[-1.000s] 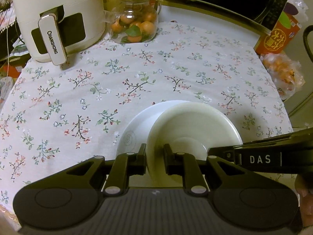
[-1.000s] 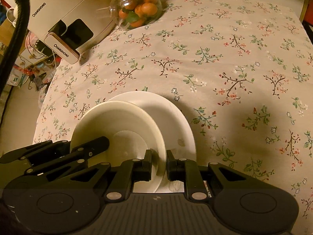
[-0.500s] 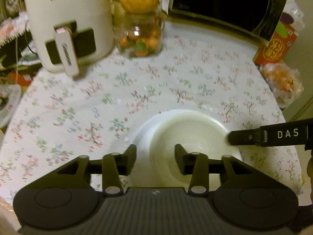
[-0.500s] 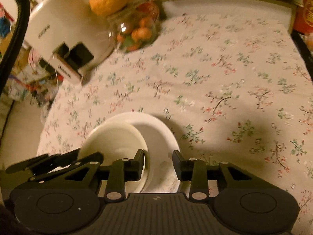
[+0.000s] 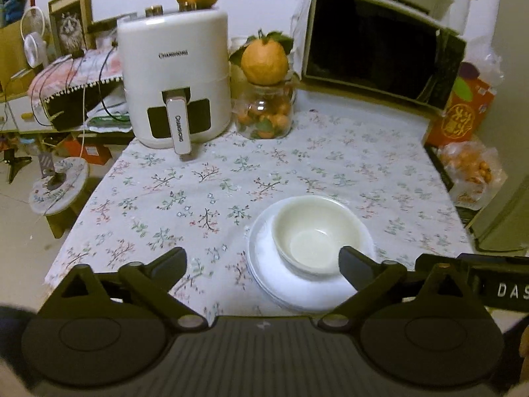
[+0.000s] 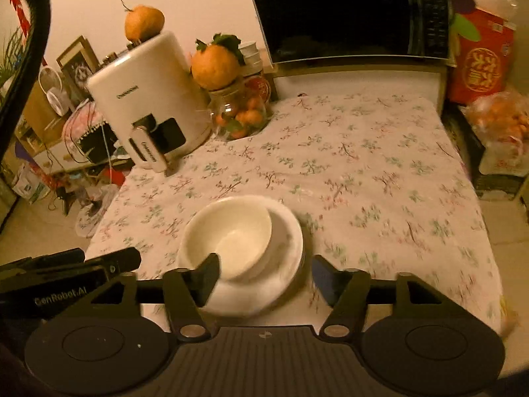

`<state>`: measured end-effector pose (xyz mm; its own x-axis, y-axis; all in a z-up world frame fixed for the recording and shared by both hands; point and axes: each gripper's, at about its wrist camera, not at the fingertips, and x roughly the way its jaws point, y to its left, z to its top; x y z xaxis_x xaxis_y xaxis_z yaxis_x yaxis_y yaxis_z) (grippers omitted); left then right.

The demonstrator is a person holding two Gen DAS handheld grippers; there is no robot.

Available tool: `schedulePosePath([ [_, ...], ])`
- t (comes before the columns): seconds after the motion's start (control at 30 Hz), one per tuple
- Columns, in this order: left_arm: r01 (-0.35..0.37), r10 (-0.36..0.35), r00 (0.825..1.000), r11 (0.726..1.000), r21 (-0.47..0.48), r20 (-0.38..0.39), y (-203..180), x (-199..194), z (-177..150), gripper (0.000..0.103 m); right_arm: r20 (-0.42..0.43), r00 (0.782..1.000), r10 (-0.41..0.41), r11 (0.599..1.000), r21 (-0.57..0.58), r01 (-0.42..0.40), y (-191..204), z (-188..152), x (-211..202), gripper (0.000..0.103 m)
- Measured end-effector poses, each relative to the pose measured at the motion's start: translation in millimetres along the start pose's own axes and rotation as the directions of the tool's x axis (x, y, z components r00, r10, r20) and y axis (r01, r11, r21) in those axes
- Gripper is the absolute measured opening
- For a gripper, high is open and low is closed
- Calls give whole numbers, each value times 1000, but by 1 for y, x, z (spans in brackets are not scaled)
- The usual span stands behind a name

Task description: Organize plates and bowls

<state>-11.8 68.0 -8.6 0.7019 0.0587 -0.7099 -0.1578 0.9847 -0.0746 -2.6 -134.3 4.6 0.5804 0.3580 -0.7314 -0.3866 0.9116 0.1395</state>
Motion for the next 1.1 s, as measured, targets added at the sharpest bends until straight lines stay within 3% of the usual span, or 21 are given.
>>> schedulePosePath([
  [0.1, 3, -3, 1000, 1000, 10, 7, -5, -21, -5, 103, 13, 1000, 14, 1000, -26, -13, 8, -9, -28, 72],
  [0.17, 13, -13, 1000, 1000, 16, 12, -7, -34, -7, 103, 43, 999, 10, 999, -53, -8, 14, -11, -47, 86],
  [0.37, -37, 35, 998, 999, 24, 61, -9, -68, -10, 103, 92, 996, 15, 991, -135, -3, 28, -16, -89, 99],
  [0.67, -12, 9, 996, 999, 32, 87, -11, -96, -15, 103, 111, 993, 39, 989, -144, -23, 40, -26, -118, 101],
  [1.1, -19, 15, 996, 999, 40, 90, -15, -96, -17, 103, 118, 992, 36, 994, -109, -23, 42, -30, -122, 101],
])
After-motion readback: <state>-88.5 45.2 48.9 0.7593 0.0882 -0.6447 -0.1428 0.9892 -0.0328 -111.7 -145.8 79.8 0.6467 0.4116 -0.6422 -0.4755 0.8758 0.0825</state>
